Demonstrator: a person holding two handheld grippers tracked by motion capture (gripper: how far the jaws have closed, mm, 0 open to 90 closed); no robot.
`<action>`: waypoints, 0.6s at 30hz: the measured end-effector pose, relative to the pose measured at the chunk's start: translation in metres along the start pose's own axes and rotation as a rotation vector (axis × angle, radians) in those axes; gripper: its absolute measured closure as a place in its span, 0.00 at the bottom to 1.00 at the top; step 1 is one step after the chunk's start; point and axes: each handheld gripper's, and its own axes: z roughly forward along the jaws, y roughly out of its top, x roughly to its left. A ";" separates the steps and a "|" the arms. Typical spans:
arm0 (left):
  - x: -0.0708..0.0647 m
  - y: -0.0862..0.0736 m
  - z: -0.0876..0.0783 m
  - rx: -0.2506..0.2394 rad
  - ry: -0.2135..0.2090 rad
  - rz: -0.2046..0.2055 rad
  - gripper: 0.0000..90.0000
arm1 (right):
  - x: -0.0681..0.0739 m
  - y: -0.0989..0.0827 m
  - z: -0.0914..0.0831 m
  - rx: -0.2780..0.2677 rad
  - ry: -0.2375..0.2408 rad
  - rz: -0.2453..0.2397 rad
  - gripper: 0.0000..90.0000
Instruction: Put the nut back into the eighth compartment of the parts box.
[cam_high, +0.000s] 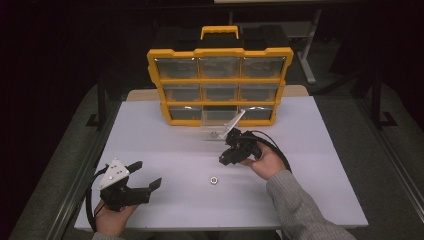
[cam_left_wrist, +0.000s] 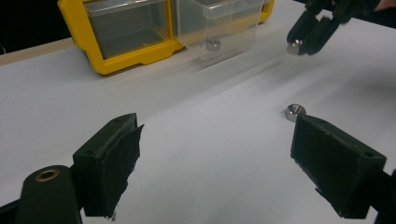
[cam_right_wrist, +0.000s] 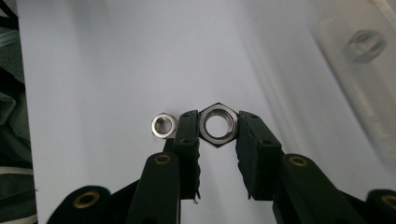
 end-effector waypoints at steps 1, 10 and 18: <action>0.000 0.000 0.000 0.002 0.000 -0.001 0.17 | -0.002 0.002 -0.004 -0.006 -0.003 -0.001 0.77; 0.001 0.001 -0.001 0.008 0.002 0.004 0.17 | -0.014 0.022 -0.039 -0.060 -0.051 0.002 0.77; 0.002 0.000 0.000 0.005 0.000 0.007 0.17 | -0.032 0.044 -0.055 -0.066 -0.071 0.015 0.77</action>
